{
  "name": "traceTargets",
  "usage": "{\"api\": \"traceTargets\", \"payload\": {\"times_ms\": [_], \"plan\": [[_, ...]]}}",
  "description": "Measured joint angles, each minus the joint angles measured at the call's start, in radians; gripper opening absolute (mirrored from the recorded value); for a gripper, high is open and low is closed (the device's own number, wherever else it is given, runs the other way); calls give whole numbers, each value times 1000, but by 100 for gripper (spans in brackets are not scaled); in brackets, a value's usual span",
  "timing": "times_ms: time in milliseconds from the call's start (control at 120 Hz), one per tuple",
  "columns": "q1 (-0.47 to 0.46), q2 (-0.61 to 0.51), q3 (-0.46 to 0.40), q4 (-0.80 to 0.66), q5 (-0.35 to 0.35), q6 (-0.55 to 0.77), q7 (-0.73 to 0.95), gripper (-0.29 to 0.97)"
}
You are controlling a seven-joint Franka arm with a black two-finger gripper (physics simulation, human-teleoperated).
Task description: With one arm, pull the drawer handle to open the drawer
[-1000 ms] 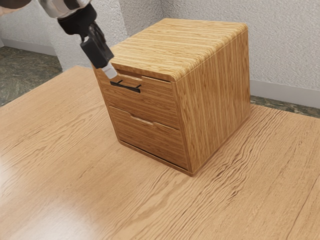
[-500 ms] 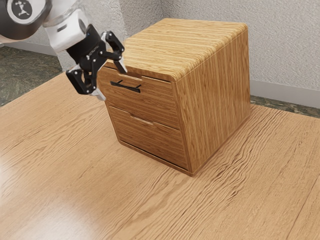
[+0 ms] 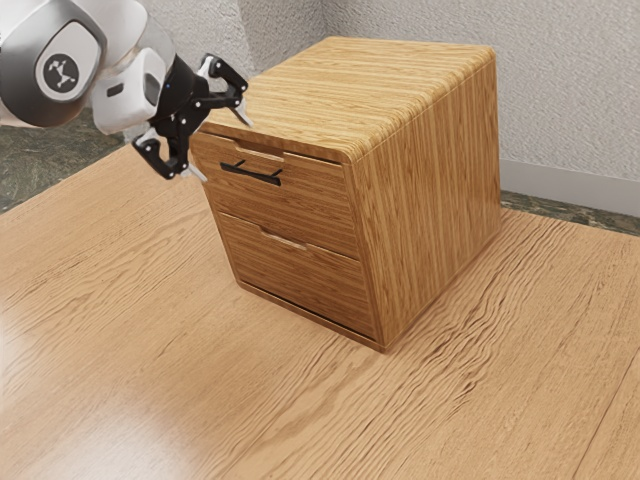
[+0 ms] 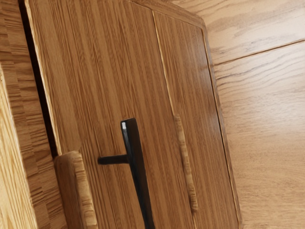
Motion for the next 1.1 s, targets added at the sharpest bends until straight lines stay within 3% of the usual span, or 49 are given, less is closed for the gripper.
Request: {"api": "traceTargets", "payload": {"times_ms": [267,1100], "plan": [[-12,-10,3,-3,1,12,88,68],[-22,-7,27,-50,3,-42,44,68]]}}
